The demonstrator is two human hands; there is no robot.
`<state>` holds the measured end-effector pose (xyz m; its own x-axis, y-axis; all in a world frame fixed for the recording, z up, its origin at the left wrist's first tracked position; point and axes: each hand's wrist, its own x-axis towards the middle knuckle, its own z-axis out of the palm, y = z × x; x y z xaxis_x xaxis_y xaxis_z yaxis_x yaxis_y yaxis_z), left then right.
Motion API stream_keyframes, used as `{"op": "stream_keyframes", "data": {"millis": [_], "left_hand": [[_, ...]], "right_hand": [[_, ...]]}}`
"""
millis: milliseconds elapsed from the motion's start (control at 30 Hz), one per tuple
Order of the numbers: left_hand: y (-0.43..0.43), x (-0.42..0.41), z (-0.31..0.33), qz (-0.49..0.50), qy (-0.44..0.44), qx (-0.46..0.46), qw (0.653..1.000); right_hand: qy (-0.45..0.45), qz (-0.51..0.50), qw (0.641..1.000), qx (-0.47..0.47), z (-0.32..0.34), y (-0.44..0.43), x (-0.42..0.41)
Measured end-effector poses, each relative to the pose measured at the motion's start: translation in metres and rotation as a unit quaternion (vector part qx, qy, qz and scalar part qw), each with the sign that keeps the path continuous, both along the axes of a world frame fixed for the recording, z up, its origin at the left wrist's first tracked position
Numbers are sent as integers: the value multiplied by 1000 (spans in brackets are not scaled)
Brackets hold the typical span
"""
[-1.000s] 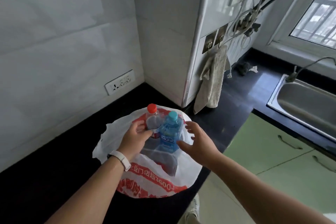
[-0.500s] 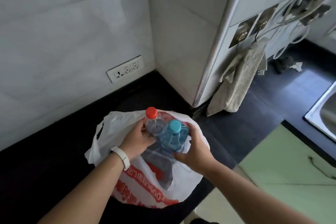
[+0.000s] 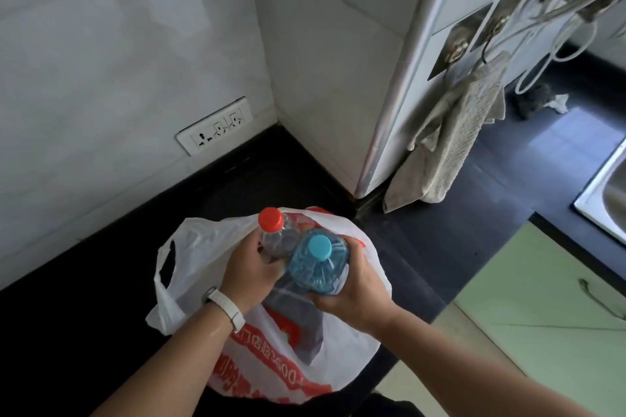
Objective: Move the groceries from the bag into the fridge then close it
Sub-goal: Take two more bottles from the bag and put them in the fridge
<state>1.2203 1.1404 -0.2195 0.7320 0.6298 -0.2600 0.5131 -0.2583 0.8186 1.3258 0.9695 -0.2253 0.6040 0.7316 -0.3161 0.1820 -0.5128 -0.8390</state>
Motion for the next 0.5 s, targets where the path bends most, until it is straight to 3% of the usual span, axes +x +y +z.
{"op": "stream_keyframes", "data": {"millis": [267,500], "left_hand": [[-8,-22,9,-17,-10,67,998],[-21,-48,28,-16,-104,46,993]], "right_hand": [[-20,-5,1000,11,8,-10,-14],[-34,-54,995,73,39,-29,-38]]}}
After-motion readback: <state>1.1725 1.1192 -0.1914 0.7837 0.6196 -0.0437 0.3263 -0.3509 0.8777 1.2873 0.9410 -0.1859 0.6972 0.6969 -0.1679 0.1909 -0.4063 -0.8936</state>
